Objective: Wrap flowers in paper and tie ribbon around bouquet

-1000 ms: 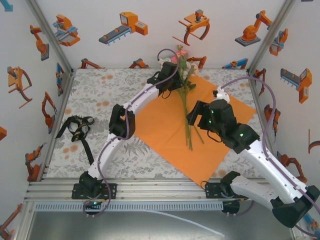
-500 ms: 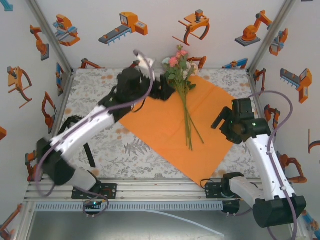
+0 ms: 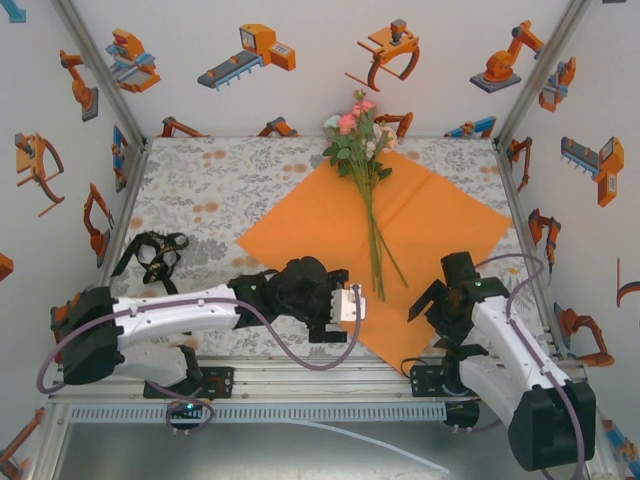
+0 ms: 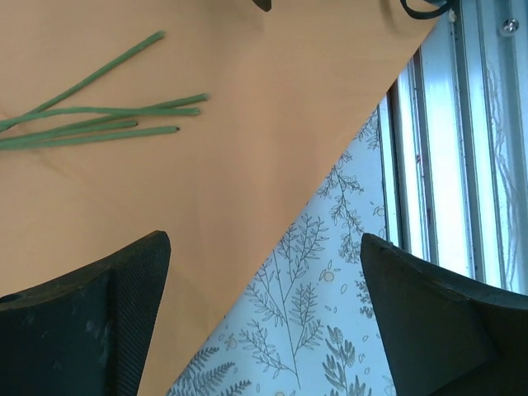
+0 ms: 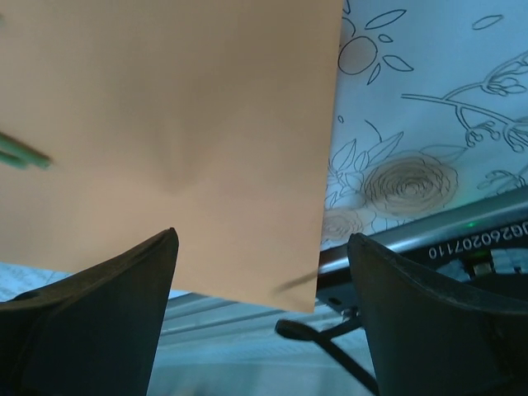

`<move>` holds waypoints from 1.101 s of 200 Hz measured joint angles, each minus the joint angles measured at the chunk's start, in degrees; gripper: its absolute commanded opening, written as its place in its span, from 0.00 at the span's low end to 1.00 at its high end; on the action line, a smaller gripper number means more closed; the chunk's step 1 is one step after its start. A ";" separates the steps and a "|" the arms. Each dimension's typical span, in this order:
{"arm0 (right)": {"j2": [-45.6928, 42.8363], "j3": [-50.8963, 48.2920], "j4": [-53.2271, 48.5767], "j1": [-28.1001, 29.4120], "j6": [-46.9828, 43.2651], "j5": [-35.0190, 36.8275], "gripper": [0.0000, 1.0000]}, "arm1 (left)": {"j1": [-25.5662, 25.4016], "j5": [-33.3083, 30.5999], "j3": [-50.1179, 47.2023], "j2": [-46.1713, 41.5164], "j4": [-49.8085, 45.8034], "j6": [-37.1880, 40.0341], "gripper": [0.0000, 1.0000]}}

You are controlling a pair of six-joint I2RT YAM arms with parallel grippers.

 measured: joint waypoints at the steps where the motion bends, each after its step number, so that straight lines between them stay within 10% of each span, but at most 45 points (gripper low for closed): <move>1: -0.09 -0.24 0.22 0.20 0.09 0.13 0.77 | -0.02 0.00 0.00 0.11 0.09 0.04 0.89; 61: -5.86 -4.42 8.24 4.04 2.99 2.99 0.72 | -0.92 -0.39 -1.16 2.84 8.66 0.52 0.93; 144: -13.73 -3.21 8.55 4.48 8.31 2.40 0.17 | -2.01 -1.81 -2.80 4.31 12.00 0.09 0.94; 220: -9.27 -0.07 10.84 4.66 9.53 1.20 0.13 | -4.39 -2.36 -1.42 22.32 23.12 -2.10 0.94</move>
